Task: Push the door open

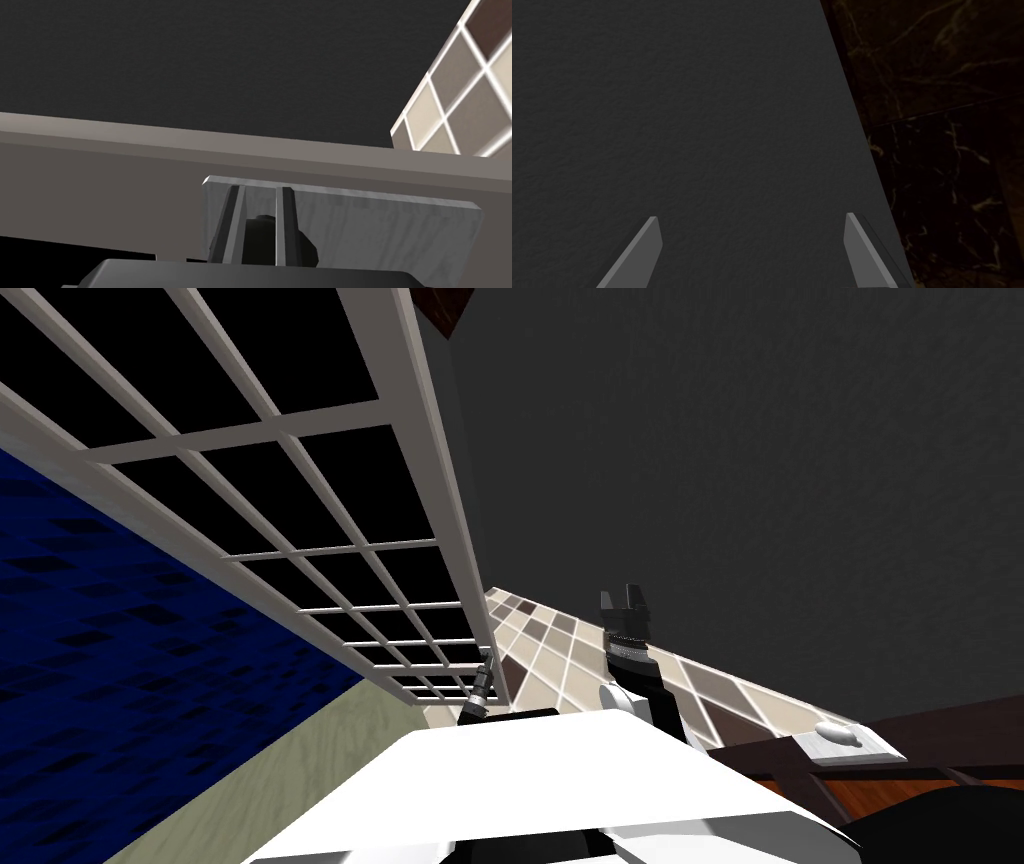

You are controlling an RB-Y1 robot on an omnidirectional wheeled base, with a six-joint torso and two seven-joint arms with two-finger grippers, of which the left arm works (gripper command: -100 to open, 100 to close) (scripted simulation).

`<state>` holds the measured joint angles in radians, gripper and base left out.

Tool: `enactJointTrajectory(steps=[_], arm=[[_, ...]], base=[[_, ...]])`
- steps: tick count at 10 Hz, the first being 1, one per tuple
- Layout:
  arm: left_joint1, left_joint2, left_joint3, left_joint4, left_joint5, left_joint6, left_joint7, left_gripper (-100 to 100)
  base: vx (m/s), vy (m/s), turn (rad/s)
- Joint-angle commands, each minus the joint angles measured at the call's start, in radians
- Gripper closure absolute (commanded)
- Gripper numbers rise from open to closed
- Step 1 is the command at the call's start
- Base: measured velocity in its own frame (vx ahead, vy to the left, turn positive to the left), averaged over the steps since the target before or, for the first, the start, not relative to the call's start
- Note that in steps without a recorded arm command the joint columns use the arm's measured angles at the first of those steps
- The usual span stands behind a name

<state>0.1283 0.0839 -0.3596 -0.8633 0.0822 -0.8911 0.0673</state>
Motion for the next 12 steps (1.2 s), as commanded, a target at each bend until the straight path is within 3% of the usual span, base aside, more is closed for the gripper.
enactJointTrajectory(steps=[1,2,3,4,9,10,12], arm=[[-0.011,0.012,0.018,0.008,0.032,-0.010,0.050,100],[-0.018,0.011,0.019,0.013,0.054,-0.009,0.078,100],[-0.018,0.011,0.019,0.013,0.054,-0.009,0.095,100],[-0.007,0.005,-0.008,-0.007,0.064,-0.004,0.121,-100],[0.013,0.009,-0.040,-0.031,0.141,-0.010,0.252,-100],[0.013,0.009,-0.040,-0.031,0.141,-0.010,0.264,-100],[0.025,0.010,-0.058,-0.045,0.184,-0.014,0.328,-100]], base=[[0.020,-0.024,-0.025],[0.030,-0.029,-0.042],[0.029,-0.011,0.005],[-0.003,-0.010,-0.041],[-0.040,0.017,-0.023],[-0.028,0.016,-0.012],[-0.027,0.006,-0.025]])
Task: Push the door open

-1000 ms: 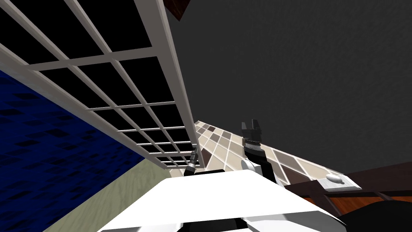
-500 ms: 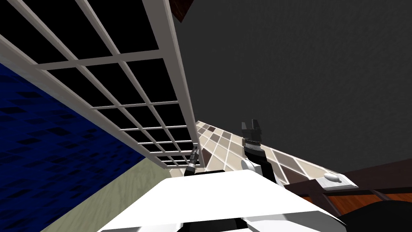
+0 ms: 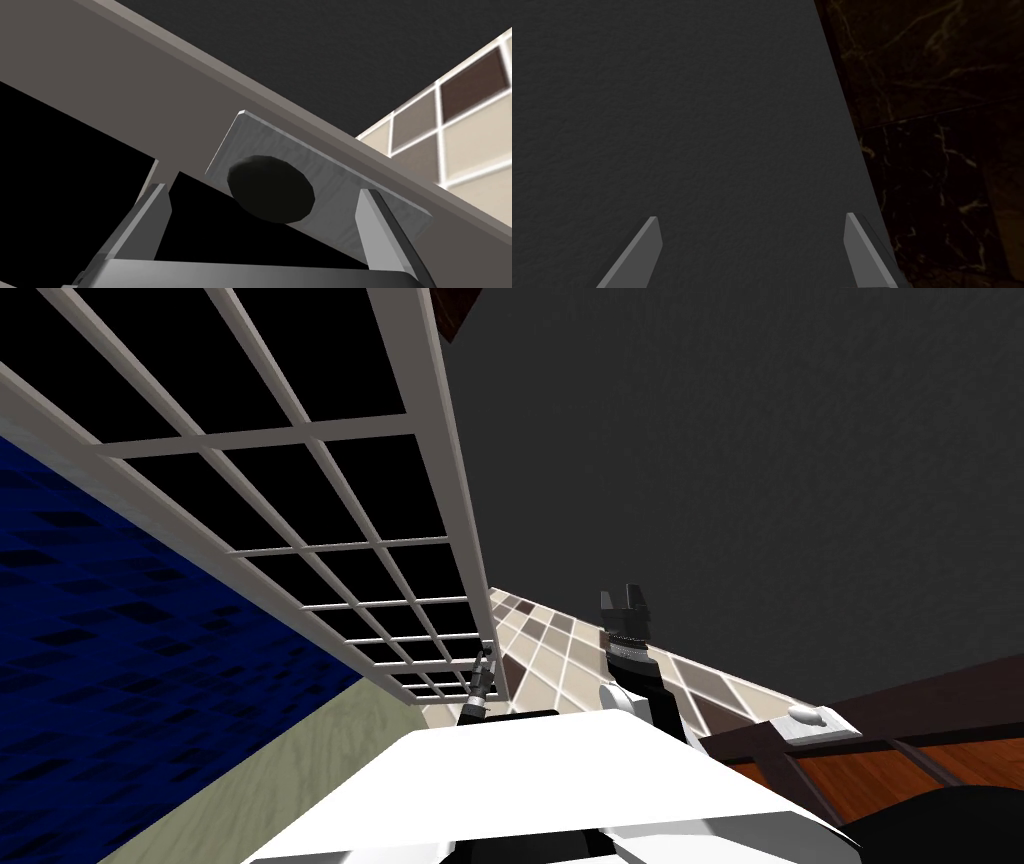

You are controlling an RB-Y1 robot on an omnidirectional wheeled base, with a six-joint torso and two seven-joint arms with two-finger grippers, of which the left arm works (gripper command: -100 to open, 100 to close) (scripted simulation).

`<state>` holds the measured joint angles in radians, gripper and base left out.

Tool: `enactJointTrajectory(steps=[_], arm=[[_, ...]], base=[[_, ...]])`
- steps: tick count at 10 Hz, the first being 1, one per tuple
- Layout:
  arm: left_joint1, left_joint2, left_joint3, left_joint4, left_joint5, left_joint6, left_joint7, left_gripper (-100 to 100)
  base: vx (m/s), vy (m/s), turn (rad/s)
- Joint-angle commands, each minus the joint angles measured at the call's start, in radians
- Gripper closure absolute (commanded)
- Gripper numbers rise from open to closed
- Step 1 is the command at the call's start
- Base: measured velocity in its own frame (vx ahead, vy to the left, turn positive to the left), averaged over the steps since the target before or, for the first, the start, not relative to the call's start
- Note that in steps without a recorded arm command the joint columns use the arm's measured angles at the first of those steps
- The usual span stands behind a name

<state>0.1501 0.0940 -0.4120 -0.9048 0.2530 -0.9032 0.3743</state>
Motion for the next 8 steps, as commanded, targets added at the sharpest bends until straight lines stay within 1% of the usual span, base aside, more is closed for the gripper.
enactJointTrajectory(steps=[1,2,3,4,5,6,7,8], arm=[[0.003,0.000,-0.005,-0.003,0.013,-0.002,0.035,-100],[0.009,0.001,-0.015,-0.010,0.036,-0.004,0.072,-100],[0.009,0.001,-0.015,-0.010,0.036,-0.004,0.076,-100],[0.015,0.001,-0.025,-0.018,0.060,-0.006,0.117,-100],[0.022,0.001,-0.035,-0.026,0.085,-0.008,0.142,-100],[0.022,0.001,-0.035,-0.026,0.085,-0.008,0.157,-100],[0.028,0.000,-0.045,-0.034,0.110,-0.010,0.194,-100],[0.028,0.000,-0.045,-0.034,0.110,-0.010,0.198,-100]], base=[[-0.028,0.005,-0.014],[-0.029,0.009,-0.021],[-0.028,0.012,-0.014],[-0.031,0.014,-0.025],[-0.043,0.017,-0.041],[-0.036,0.014,-0.017],[-0.033,0.011,-0.028],[-0.028,0.007,-0.013]])
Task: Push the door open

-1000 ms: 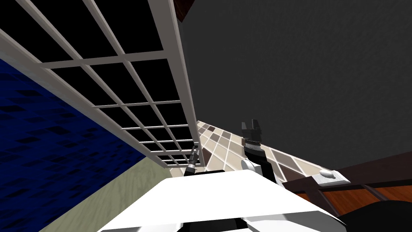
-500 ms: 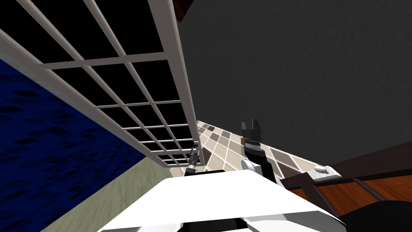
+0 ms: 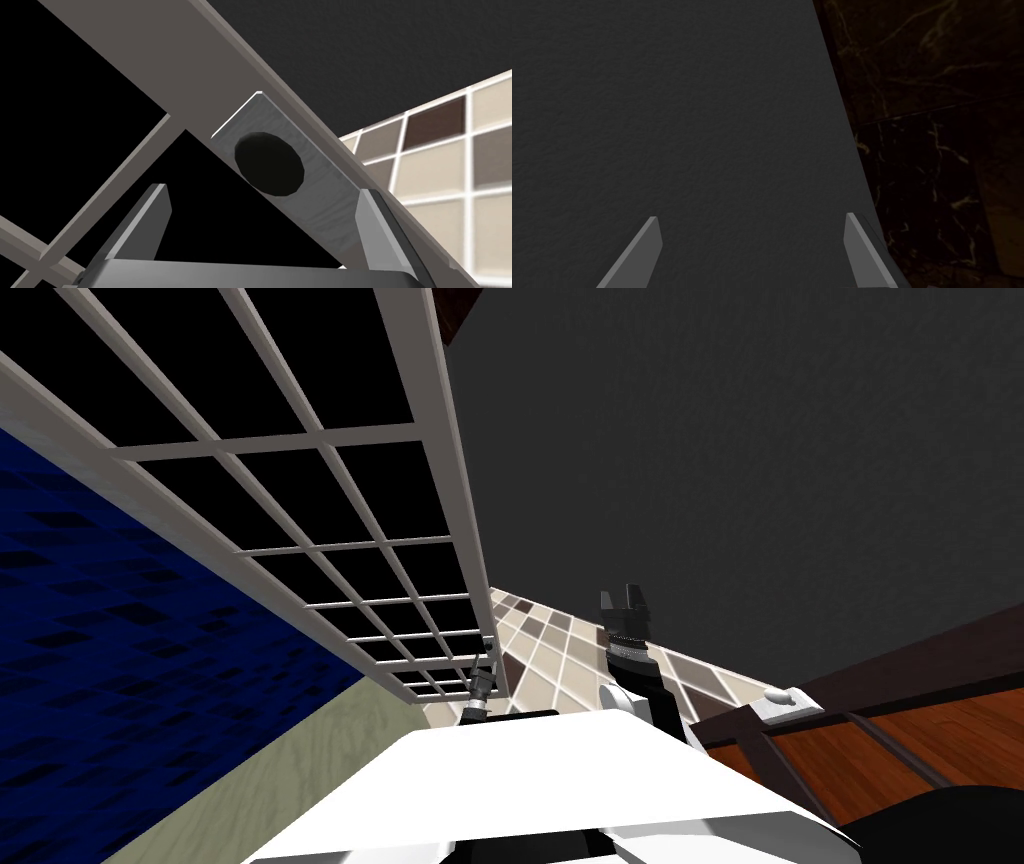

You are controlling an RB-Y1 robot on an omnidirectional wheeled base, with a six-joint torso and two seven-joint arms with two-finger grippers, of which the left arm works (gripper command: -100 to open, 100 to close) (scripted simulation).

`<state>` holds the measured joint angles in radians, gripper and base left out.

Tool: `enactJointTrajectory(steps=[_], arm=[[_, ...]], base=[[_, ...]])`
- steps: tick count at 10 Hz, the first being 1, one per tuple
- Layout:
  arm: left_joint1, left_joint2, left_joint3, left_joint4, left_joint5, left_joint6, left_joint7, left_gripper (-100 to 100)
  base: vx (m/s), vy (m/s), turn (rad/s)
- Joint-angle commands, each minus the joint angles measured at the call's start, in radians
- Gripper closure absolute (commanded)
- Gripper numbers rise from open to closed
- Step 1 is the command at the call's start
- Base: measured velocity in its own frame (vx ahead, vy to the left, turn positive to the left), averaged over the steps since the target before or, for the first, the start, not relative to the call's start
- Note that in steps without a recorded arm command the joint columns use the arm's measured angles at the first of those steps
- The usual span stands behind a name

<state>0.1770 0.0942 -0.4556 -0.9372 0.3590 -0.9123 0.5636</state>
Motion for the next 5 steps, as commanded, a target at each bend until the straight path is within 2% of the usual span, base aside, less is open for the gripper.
enactJointTrajectory(steps=[1,2,3,4,5], arm=[[0.008,0.000,-0.012,-0.009,0.029,-0.003,0.050,-100],[0.014,-0.001,-0.022,-0.017,0.054,-0.005,0.075,-100],[0.014,-0.001,-0.022,-0.017,0.054,-0.005,0.091,-100],[0.021,-0.001,-0.033,-0.025,0.079,-0.007,0.127,-100],[0.021,-0.001,-0.033,-0.025,0.079,-0.007,0.132,-100]], base=[[-0.034,0.005,-0.029],[-0.042,0.014,-0.041],[-0.033,0.011,-0.012],[-0.037,0.011,-0.025],[-0.027,0.011,-0.016]])
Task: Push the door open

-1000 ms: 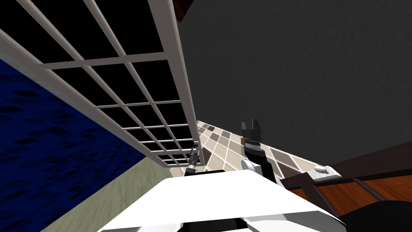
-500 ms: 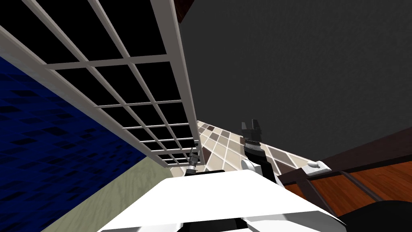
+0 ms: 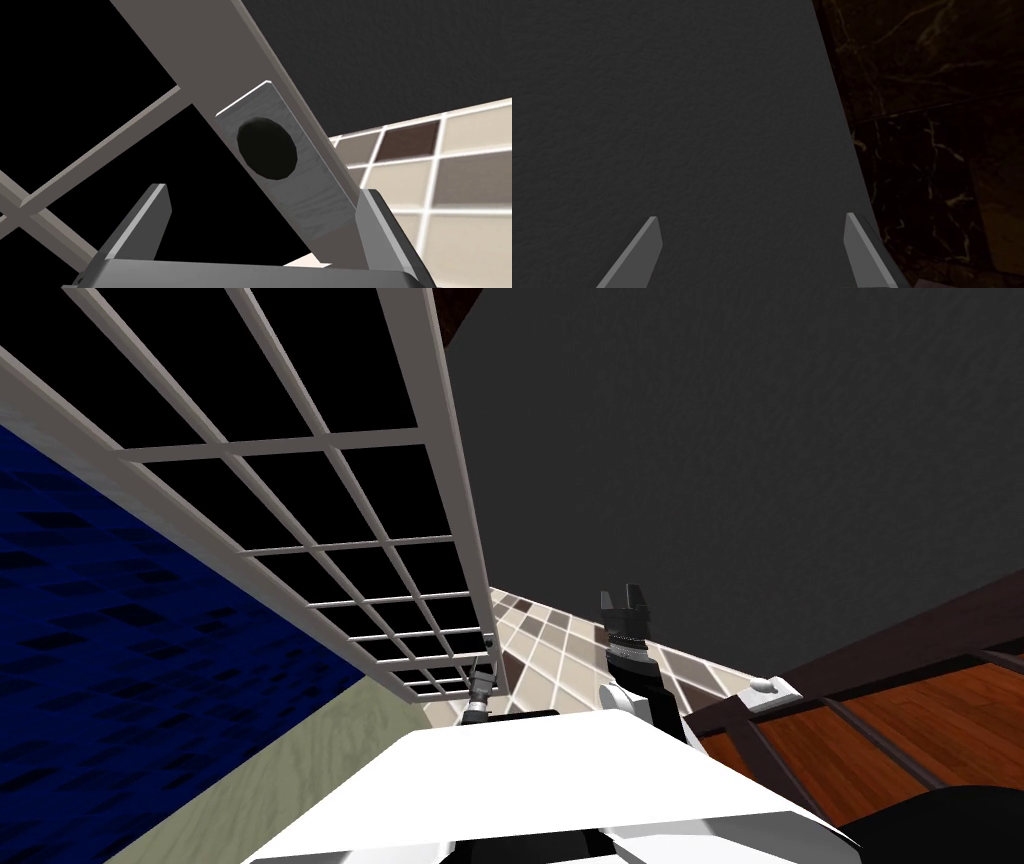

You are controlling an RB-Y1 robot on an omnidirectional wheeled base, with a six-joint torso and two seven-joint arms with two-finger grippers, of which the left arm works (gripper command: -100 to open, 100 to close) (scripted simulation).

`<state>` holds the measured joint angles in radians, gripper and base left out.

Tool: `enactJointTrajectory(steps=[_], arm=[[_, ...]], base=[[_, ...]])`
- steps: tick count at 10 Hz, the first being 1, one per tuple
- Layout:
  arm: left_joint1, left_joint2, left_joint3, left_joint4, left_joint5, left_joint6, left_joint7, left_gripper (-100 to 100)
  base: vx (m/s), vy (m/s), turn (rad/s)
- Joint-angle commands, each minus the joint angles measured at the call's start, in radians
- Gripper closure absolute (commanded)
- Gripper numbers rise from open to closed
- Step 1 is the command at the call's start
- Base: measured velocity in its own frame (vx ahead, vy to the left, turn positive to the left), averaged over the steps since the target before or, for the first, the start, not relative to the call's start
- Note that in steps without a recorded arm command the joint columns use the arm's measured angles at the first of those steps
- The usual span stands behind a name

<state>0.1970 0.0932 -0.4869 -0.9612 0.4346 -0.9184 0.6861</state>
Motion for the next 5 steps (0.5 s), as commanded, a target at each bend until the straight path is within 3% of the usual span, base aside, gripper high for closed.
enactJointTrajectory(steps=[1,2,3,5], arm=[[0.007,-0.001,-0.012,-0.009,0.028,-0.002,0.050,-100],[0.014,-0.002,-0.022,-0.016,0.053,-0.004,0.076,-100],[0.014,-0.002,-0.022,-0.016,0.053,-0.004,0.090,-100],[0.026,-0.003,-0.041,-0.031,0.099,-0.008,0.154,-100]], base=[[-0.028,0.013,-0.025],[-0.044,0.017,-0.039],[-0.035,0.009,-0.016],[-0.036,0.009,-0.030]])
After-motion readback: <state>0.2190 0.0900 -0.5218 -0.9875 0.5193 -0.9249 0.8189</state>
